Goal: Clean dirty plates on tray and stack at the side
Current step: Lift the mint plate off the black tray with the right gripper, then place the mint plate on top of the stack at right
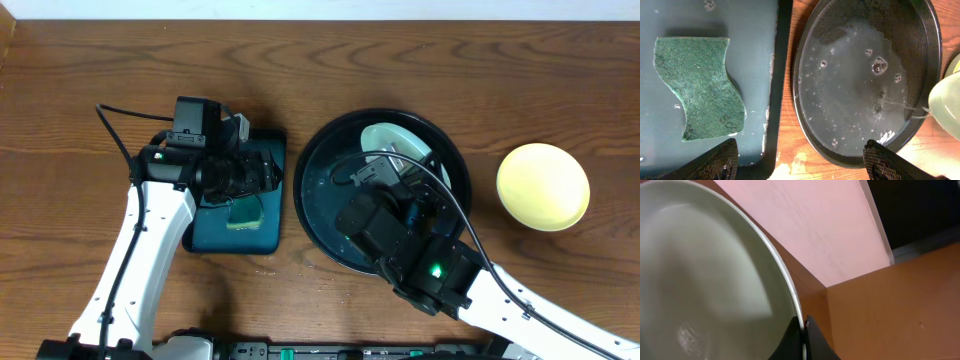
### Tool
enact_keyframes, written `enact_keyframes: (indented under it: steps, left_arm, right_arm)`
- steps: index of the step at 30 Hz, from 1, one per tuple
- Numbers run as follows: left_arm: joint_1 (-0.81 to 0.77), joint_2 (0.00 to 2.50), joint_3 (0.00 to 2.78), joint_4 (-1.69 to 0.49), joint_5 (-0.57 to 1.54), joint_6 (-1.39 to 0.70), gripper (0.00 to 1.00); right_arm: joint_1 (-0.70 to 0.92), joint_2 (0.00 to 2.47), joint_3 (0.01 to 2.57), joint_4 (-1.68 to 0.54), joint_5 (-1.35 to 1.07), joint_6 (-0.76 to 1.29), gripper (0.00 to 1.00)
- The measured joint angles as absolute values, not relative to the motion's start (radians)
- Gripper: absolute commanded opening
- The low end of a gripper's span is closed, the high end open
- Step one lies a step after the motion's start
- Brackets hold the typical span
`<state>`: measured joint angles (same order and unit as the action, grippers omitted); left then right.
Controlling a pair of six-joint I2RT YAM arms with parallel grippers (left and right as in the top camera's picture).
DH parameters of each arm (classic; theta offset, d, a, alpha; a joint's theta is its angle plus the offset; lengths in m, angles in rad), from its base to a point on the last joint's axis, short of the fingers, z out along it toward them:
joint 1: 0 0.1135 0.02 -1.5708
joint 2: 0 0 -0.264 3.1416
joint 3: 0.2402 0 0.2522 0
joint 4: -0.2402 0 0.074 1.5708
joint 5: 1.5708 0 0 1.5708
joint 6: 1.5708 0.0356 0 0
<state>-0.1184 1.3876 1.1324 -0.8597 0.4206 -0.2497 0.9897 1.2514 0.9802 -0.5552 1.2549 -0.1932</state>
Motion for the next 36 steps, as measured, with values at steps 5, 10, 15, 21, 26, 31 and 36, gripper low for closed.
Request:
enact_keyframes:
  steps: [5,10,15,21,26,31,36]
  left_arm:
    - [-0.118,1.388,1.132,-0.86,0.421,-0.25,0.81]
    - [-0.118,1.388,1.132,-0.86,0.421,-0.25,0.81]
    - [-0.118,1.388,1.132,-0.86,0.42,-0.25,0.81]
    - [-0.118,1.388,1.132,-0.86,0.42,-0.25,0.81]
    - [-0.118,1.388,1.132,-0.86,0.421,-0.25,0.81]
    - [-0.118,1.388,1.132,-0.86,0.421,-0.25,0.81]
    - [-0.118,1.388,1.132,-0.86,0.42,-0.25,0.81]
  right_arm:
    - [0.99,1.251,0.98,-0.555,1.259,-0.193,0.01]
    - [0.99,1.251,0.98,-0.555,1.261,-0.193,0.01]
    - [0.99,1.251,0.98,-0.555,1.261,-0.194,0.01]
    - [0.989,1.251,0.98,-0.555,1.261,-0.189,0.01]
    - [0.934,1.251,0.98,-0.564,1.192,-0.114,0.01]
    - [0.691,1.252,0.981,-0.629,0.888,0.02,0.01]
    - [0.348,1.241,0.991,-0.729,0.398,0.112,0.01]
